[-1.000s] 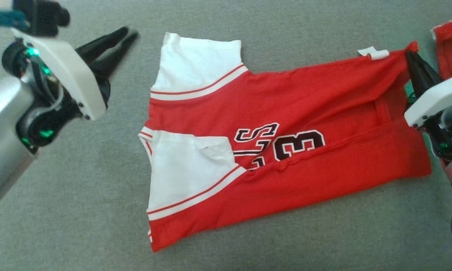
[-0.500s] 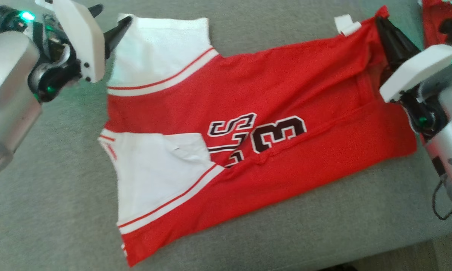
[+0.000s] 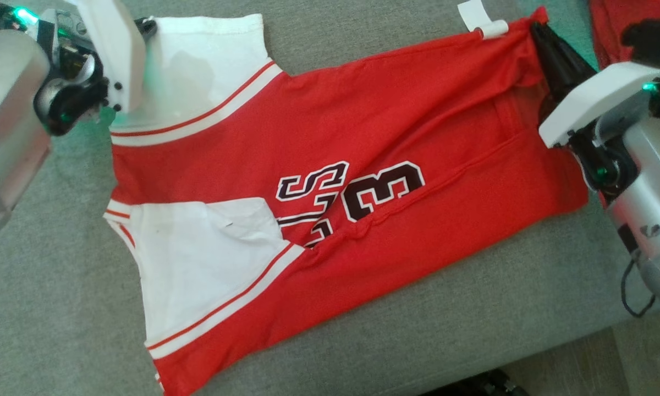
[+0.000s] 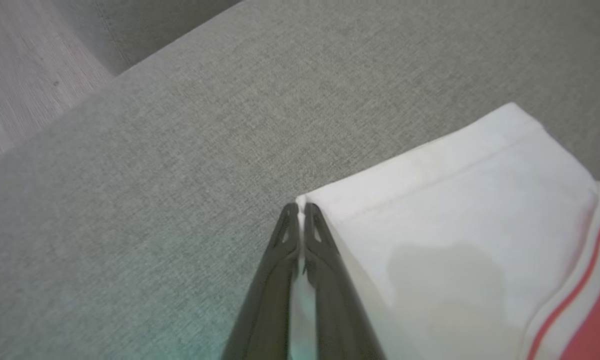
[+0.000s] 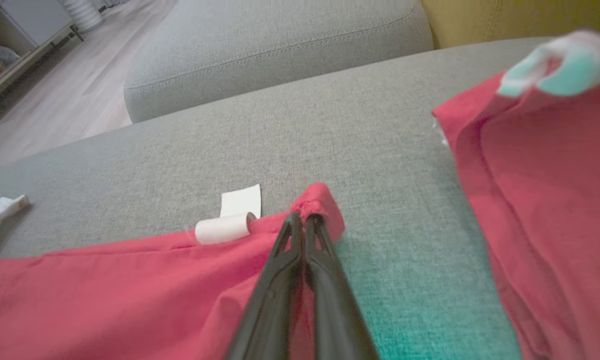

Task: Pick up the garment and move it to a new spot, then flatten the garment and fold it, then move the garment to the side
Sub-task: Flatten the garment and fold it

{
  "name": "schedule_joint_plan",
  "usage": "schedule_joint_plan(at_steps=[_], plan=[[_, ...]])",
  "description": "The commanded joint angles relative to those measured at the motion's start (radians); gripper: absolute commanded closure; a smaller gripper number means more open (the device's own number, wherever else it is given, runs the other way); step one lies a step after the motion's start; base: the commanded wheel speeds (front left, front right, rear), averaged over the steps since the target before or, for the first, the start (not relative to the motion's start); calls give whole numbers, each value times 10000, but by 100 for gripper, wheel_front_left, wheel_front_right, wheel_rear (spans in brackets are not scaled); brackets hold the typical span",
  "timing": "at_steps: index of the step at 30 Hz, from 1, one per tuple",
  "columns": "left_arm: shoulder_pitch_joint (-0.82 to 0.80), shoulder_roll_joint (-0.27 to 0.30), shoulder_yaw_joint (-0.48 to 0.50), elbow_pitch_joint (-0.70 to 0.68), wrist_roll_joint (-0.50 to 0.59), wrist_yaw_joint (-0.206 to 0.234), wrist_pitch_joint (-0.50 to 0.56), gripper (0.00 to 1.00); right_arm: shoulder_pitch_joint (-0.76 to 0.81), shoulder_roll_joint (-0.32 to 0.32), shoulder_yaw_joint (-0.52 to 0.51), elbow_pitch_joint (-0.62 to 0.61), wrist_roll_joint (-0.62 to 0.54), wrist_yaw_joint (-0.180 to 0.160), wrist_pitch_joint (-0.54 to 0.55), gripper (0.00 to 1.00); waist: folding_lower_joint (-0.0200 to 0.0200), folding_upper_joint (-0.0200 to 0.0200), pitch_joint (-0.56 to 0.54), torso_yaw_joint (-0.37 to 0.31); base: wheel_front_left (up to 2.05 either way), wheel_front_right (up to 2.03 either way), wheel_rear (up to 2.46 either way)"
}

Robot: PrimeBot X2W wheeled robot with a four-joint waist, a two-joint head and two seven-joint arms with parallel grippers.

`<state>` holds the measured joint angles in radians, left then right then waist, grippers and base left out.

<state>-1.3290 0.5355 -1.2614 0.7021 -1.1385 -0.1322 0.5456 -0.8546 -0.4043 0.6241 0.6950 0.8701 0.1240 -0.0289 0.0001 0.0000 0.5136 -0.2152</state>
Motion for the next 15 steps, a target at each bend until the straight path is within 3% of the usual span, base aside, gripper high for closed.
schedule_joint_plan(at_steps=[1,15], plan=[[-325,421,166,-188,-14,18,-44,100,-88,-118,58,-148,102,67,-173,100,-1,0,-14,18,0,0,0],[-1092,1352,235,-2435,-241,16,-3634,100,277,-725,65,401,705,67,-336,100,-1,0,-845,1027,0,0,0]])
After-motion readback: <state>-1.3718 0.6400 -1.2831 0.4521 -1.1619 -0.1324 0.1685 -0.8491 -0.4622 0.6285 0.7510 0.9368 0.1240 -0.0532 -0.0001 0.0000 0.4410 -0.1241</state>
